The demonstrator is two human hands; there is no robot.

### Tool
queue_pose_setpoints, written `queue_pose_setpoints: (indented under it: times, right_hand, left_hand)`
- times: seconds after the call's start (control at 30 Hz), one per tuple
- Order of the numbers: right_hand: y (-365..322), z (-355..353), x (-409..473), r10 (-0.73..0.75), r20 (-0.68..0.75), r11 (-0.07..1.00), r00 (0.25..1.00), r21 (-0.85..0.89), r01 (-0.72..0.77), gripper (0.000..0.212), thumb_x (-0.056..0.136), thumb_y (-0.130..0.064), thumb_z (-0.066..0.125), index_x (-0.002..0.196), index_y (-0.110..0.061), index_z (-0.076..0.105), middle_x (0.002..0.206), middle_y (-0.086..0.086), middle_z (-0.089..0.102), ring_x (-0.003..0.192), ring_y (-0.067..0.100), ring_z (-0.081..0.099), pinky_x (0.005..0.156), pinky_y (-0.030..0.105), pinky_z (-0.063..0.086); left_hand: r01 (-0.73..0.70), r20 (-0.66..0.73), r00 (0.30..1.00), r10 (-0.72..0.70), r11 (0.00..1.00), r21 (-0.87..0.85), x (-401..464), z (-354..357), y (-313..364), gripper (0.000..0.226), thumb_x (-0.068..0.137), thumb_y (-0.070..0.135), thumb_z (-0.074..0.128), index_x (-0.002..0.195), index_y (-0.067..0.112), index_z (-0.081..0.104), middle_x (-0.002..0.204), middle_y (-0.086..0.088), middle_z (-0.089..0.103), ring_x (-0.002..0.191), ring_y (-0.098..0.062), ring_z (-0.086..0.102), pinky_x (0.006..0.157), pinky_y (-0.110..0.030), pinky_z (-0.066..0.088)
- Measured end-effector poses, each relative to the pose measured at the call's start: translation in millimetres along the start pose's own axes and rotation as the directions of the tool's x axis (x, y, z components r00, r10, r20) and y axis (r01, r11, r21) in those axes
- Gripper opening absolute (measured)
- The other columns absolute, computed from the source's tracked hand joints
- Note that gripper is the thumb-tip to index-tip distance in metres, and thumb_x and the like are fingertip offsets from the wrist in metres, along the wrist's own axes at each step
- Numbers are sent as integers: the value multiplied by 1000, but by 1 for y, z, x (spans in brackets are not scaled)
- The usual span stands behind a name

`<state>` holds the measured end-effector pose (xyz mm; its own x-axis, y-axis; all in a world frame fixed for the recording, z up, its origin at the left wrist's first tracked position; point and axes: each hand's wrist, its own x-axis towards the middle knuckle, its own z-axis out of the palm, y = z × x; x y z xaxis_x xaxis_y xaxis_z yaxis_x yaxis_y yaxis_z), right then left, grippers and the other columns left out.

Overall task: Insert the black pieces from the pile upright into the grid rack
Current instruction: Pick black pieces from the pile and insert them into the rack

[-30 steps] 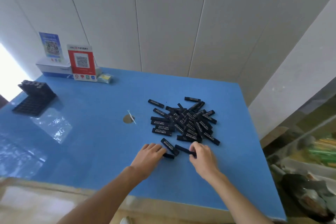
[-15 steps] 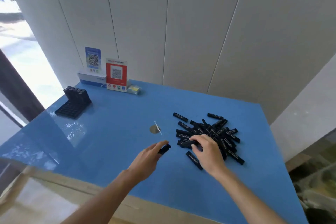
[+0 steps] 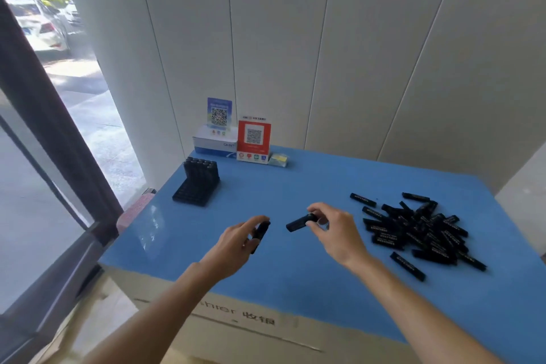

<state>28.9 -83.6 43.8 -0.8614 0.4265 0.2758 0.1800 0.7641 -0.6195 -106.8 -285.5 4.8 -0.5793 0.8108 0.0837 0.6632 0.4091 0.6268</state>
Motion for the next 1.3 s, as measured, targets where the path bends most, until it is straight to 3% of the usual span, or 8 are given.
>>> queue_pose_setpoints:
  times: [0.1, 0.23, 0.37, 0.53, 0.73, 0.9, 1.13, 1.3]
  right_hand:
    - [-20, 20, 9, -6, 16, 1000, 1000, -8, 6, 20, 84, -20, 68, 103, -20, 63, 89, -4, 65, 82, 13, 57, 78, 28, 49]
    - [-41, 40, 32, -28, 40, 1000, 999, -10, 28, 18, 85, -20, 67, 102, -20, 64, 90, -6, 64, 83, 12, 56, 71, 14, 40]
    - [-51, 61, 63, -92, 59, 996, 994, 14, 91, 18, 84, -18, 67, 102, -21, 66, 92, -7, 66, 85, 13, 58, 78, 27, 48]
    - [-61, 87, 113, -145, 76, 989, 986, 43, 142, 19, 84, -17, 67, 104, -20, 66, 96, -7, 67, 87, 11, 56, 80, 26, 47]
    - [-61, 121, 168, -149, 122, 988, 981, 57, 143, 20, 84, -18, 68, 104, -22, 65, 96, -9, 66, 87, 11, 57, 79, 27, 49]
    - [-65, 153, 196, -125, 147, 991, 981, 71, 115, 22, 84, -20, 68, 105, -24, 63, 93, -6, 66, 84, 11, 57, 78, 27, 49]
    - [-85, 194, 230, -109, 166, 994, 980, 48, 102, 16, 84, -25, 67, 99, -25, 64, 90, -12, 64, 87, 10, 55, 77, 29, 48]
    - [-108, 216, 245, -131, 132, 989, 983, -48, 139, 17, 85, -23, 67, 102, -20, 66, 96, -9, 65, 95, 11, 53, 83, 26, 45]
  left_hand:
    - [35, -9, 999, -35, 999, -30, -8, -28, -25, 46, 93, 11, 53, 128, 37, 38, 101, 2, 56, 73, -14, 63, 71, -37, 54]
    - [61, -23, 998, -62, 998, -27, -6, -57, -53, 45, 92, 14, 56, 128, 34, 39, 104, 2, 56, 69, -10, 65, 68, -32, 56]
    - [75, 16, 997, -76, 997, 33, 11, -80, -80, 45, 92, 13, 56, 129, 33, 40, 106, 4, 55, 70, -5, 64, 57, -20, 52]
    - [89, -40, 995, -86, 994, 62, 43, -105, -108, 47, 91, 13, 57, 132, 29, 40, 99, 5, 56, 74, -4, 61, 62, -11, 49]
    - [151, -76, 987, -141, 978, 142, 69, -130, -155, 47, 91, 17, 57, 131, 32, 38, 89, 2, 64, 73, -11, 60, 68, -28, 53]
    - [167, -95, 983, -157, 980, 107, 76, -143, -191, 43, 91, 11, 57, 129, 25, 42, 100, 3, 66, 75, -5, 61, 71, -23, 53]
    - [96, -185, 979, -91, 995, 20, 110, -170, -228, 39, 85, 4, 63, 119, 18, 51, 100, 5, 55, 71, -5, 61, 64, -9, 49]
    - [-16, -158, 987, 19, 1000, 20, 137, -185, -253, 40, 83, 8, 65, 115, 26, 50, 94, 7, 57, 73, -2, 58, 66, -17, 53]
